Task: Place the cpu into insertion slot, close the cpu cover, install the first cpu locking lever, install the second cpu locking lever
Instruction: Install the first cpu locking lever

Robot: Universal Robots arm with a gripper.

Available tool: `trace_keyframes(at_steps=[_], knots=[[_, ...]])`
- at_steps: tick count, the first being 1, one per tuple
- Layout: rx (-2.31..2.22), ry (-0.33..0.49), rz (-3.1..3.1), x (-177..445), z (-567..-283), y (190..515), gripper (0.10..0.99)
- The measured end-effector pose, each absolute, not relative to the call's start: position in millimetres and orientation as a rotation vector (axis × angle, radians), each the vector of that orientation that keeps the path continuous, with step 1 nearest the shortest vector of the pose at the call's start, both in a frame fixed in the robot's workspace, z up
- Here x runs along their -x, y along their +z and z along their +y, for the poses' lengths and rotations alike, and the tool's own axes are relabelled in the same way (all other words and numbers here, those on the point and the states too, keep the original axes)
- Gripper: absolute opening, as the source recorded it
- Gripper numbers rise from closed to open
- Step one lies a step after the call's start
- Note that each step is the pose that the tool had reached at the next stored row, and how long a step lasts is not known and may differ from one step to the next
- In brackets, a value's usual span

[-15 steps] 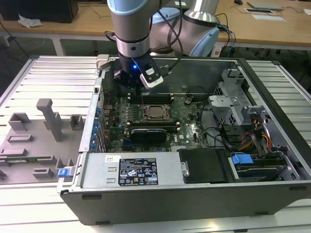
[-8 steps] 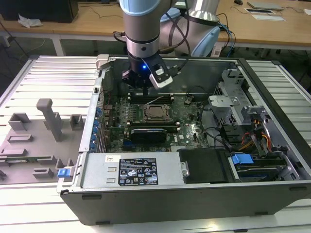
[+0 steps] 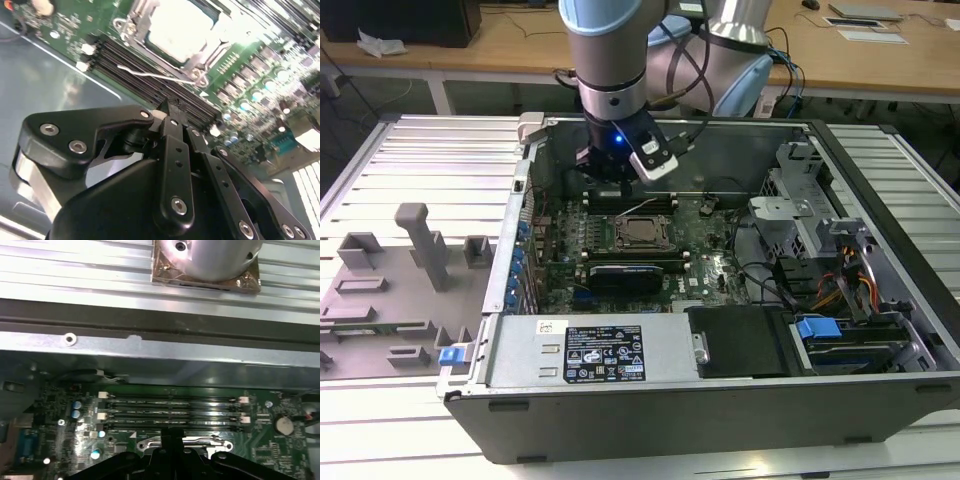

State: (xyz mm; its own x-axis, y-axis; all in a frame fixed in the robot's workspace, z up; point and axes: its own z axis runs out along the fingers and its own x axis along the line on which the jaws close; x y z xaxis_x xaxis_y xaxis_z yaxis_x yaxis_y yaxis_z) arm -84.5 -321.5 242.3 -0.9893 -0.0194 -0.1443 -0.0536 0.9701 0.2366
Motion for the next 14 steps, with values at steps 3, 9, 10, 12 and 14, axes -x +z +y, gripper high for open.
trace_keyframes(at_steps=[3,9,10,12,14], knots=[[0.067,0.343,2.911,85.2,-321.5,242.1,0.106],[0.037,0.328,2.876,85.7,-321.5,240.8,0.106],[0.015,0.325,2.875,85.6,-321.5,240.3,0.106],[-0.045,0.317,2.870,85.7,-321.5,238.6,0.106],[-0.078,0.312,2.868,85.5,-321.5,237.2,0.106]])
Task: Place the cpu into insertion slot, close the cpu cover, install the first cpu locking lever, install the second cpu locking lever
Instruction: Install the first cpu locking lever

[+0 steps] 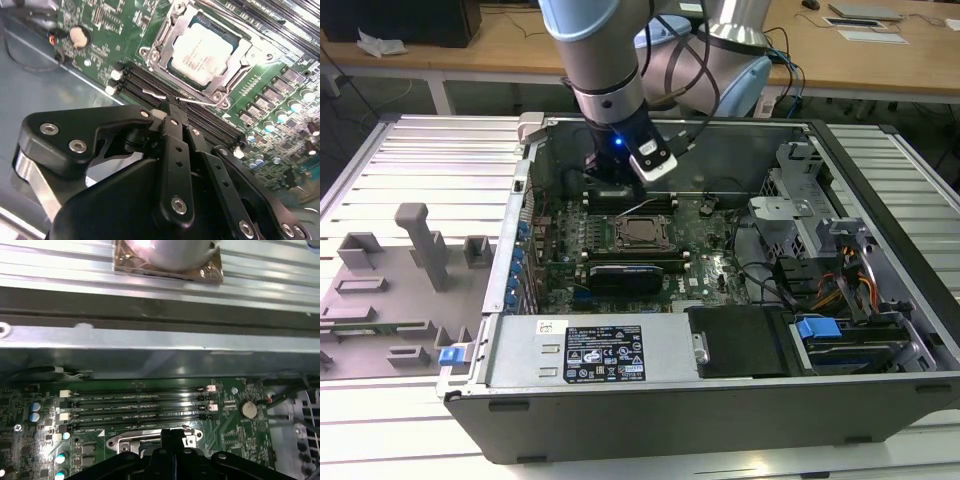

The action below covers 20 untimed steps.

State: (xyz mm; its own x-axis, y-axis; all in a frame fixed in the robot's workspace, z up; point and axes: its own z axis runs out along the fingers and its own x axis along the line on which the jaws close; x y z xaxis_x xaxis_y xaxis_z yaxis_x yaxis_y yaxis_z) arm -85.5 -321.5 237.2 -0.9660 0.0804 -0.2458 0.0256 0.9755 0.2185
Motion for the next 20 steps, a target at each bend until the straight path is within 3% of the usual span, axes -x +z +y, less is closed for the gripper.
trace_keyframes(at_steps=[4,20], knots=[[-0.099,0.271,2.872,85,-318,233,0.106],[-0.195,0.257,2.863,82,-304,224,0.106]])
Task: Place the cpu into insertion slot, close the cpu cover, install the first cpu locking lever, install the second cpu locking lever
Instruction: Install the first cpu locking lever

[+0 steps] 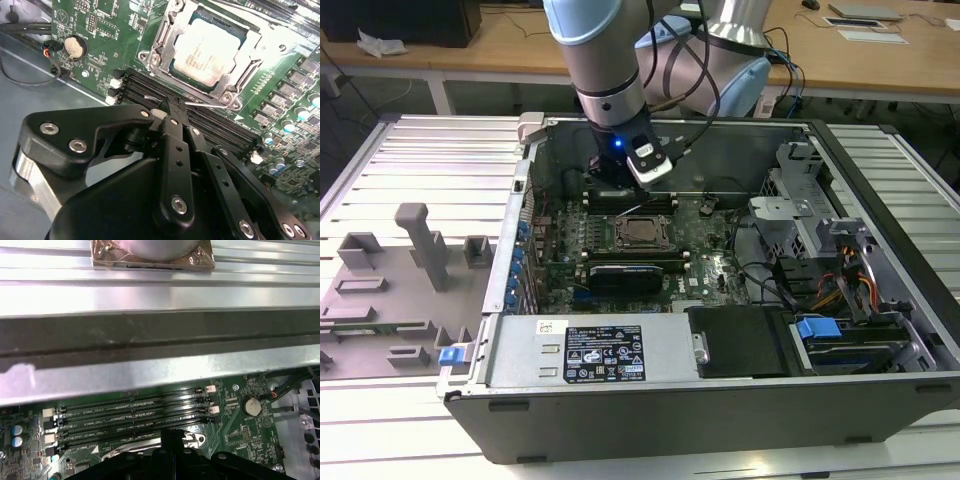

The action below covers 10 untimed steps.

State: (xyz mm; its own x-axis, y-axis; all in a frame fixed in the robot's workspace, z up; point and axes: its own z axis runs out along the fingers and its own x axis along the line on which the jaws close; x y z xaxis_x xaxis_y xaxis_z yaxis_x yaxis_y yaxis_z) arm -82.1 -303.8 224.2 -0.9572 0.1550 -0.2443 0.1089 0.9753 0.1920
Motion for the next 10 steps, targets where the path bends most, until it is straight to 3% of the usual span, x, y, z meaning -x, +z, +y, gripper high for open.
trace_keyframes(at_steps=[10], knots=[[-0.267,0.246,2.852,82.1,-298.1,220.8,0.106]])
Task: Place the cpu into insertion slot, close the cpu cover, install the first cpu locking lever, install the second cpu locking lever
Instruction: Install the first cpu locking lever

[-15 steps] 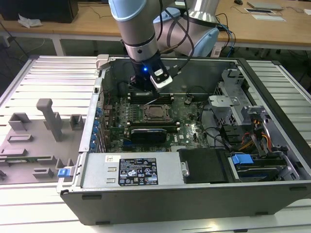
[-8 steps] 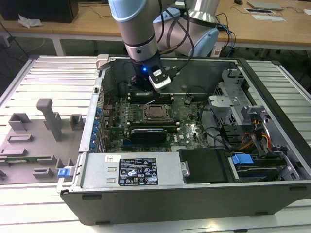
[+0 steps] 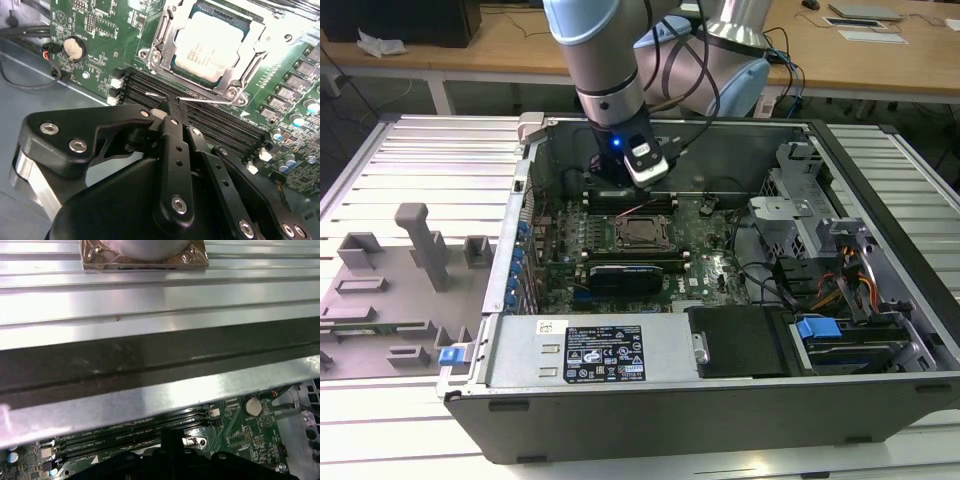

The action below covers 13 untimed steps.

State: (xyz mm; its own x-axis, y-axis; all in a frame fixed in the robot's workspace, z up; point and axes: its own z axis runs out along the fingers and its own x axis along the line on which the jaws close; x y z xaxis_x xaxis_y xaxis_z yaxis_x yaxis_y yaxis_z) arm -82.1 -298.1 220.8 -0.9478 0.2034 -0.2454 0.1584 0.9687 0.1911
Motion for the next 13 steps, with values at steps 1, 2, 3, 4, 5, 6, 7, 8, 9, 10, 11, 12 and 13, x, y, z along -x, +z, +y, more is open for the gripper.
trace_keyframes(at_steps=[1,2,3,4,5,6,7,8,9,10,11,12,13], knots=[[-0.278,0.244,2.851,82.1,-298.1,220.3,0.106],[-0.295,0.241,2.848,82.1,-298.0,219.5,0.106],[-0.307,0.239,2.846,82.1,-297.7,218.8,0.106],[-0.319,0.237,2.844,82.1,-297.4,218.1,0.106],[-0.324,0.236,2.843,82.1,-297.2,217.7,0.106],[-0.329,0.235,2.843,82.1,-296.8,217.3,0.106],[-0.334,0.232,2.842,82.1,-296.2,216.9,0.106],[-0.336,0.230,2.841,82.1,-295.8,216.7,0.106],[-0.338,0.226,2.840,82.1,-295.3,216.3,0.106],[-0.340,0.223,2.839,82.1,-294.9,216.0,0.106],[-0.343,0.215,2.837,82.1,-294.1,215.6,0.106],[-0.344,0.211,2.836,82.1,-293.6,215.4,0.106],[-0.345,0.209,2.834,82.1,-293.1,215.1,0.106]])
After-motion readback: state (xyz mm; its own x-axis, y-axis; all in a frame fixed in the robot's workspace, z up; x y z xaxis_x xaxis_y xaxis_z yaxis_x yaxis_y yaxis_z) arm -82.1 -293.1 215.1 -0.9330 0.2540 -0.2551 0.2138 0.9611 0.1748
